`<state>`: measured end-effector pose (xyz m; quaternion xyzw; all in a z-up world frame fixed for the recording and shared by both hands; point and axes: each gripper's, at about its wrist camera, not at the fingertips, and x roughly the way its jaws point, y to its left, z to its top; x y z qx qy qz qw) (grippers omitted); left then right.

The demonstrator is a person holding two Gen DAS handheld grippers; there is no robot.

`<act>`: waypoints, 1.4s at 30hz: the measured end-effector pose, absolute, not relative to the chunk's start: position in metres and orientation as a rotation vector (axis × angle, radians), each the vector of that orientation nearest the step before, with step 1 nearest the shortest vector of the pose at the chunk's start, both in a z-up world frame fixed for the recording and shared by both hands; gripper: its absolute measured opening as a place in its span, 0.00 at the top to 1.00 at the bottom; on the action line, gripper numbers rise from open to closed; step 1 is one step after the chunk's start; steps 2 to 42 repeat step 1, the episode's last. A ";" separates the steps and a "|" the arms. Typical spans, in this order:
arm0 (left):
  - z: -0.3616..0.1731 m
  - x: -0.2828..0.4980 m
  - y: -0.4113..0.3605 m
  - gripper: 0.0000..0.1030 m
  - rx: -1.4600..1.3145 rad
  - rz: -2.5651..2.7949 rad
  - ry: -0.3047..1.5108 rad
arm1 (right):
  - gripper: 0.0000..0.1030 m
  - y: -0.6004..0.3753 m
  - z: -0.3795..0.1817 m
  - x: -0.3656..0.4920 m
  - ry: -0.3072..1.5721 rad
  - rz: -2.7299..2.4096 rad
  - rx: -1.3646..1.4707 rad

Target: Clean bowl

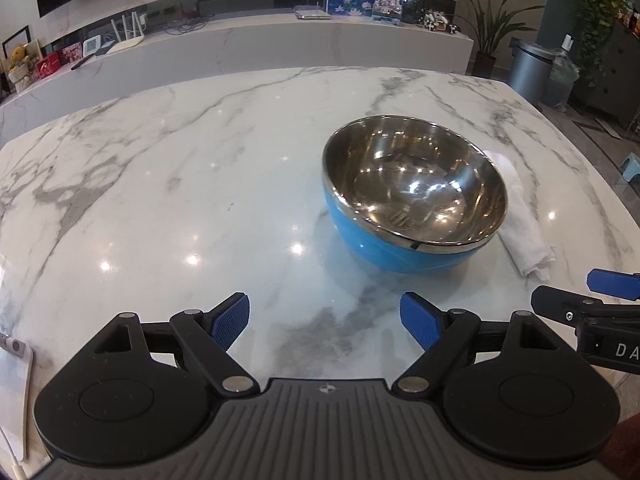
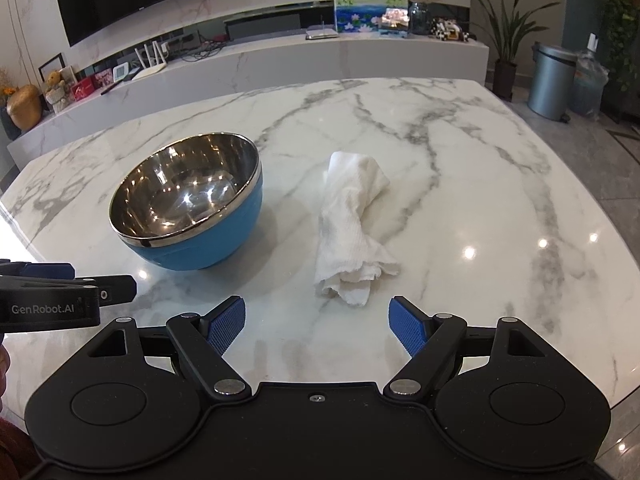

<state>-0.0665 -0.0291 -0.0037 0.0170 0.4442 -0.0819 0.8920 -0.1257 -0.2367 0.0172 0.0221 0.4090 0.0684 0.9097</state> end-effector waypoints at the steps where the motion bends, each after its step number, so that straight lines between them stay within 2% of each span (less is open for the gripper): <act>1: -0.005 -0.066 -0.029 0.20 0.038 -0.172 0.926 | 0.25 -0.236 0.017 -0.125 0.845 0.141 0.044; 42: -0.005 -0.066 -0.029 0.20 0.038 -0.172 0.926 | 0.25 -0.236 0.017 -0.125 0.845 0.141 0.044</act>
